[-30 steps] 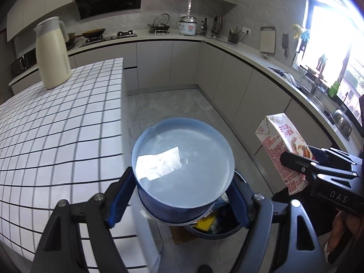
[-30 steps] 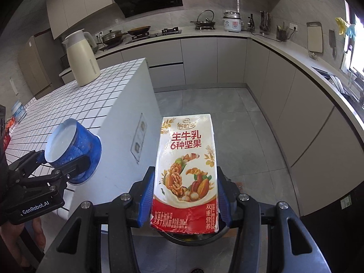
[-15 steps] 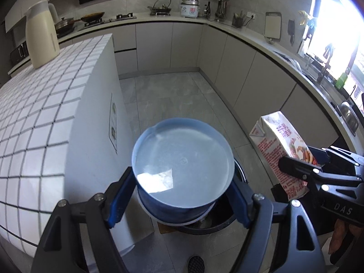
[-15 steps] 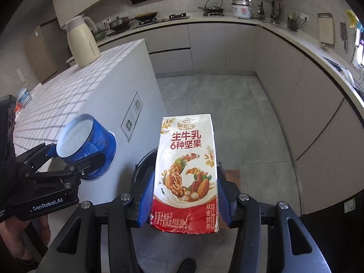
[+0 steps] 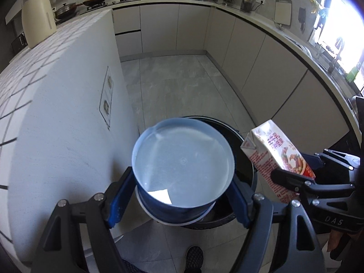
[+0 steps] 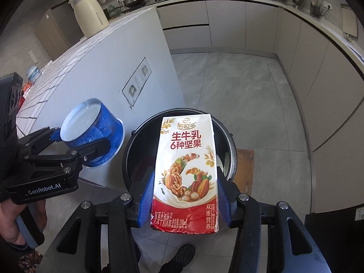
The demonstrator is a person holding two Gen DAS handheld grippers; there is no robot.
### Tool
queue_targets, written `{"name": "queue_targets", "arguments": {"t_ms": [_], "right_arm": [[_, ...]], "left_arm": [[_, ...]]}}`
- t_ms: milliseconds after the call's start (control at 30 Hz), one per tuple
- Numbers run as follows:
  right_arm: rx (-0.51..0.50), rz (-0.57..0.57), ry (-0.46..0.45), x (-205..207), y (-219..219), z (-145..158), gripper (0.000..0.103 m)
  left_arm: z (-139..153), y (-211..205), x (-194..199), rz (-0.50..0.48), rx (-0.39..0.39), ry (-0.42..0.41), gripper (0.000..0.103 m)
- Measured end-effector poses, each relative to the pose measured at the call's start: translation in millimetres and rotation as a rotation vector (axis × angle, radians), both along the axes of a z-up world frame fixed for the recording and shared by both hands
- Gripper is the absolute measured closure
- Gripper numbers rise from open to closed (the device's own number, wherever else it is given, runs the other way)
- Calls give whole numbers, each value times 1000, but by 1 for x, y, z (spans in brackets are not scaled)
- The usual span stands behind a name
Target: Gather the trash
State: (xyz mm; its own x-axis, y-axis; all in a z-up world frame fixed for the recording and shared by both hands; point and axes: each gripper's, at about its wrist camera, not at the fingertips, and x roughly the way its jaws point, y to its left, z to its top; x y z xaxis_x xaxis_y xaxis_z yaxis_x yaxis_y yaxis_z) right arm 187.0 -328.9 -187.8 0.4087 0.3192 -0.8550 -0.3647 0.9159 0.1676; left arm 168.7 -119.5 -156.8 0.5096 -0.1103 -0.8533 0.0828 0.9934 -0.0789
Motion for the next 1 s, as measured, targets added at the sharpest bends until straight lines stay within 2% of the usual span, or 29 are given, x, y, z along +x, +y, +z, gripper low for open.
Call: {"name": "queue_targets", "arguments": {"t_ms": [167, 233, 267, 300, 333, 567, 1000], "right_arm": [[-8, 58, 36, 11, 2, -17, 51], [-22, 86, 50, 19, 8, -24, 51], [-66, 87, 40, 24, 10, -31, 39], [-108, 66, 26, 30, 9, -37, 8], [-122, 51, 32, 33, 8, -42, 0], [-120, -69, 29, 47, -27, -41, 0], [-118, -107, -7, 35, -46, -21, 0]], "left_arm": [[-8, 0, 6, 9, -33, 17, 25], [-14, -1, 7, 36, -5, 22, 18], [-17, -1, 7, 45, -11, 39, 12], [-18, -1, 7, 46, -18, 45, 9], [-18, -3, 6, 51, -8, 43, 9], [-19, -13, 4, 49, 22, 33, 8], [-11, -21, -2, 43, 36, -2, 8]]}}
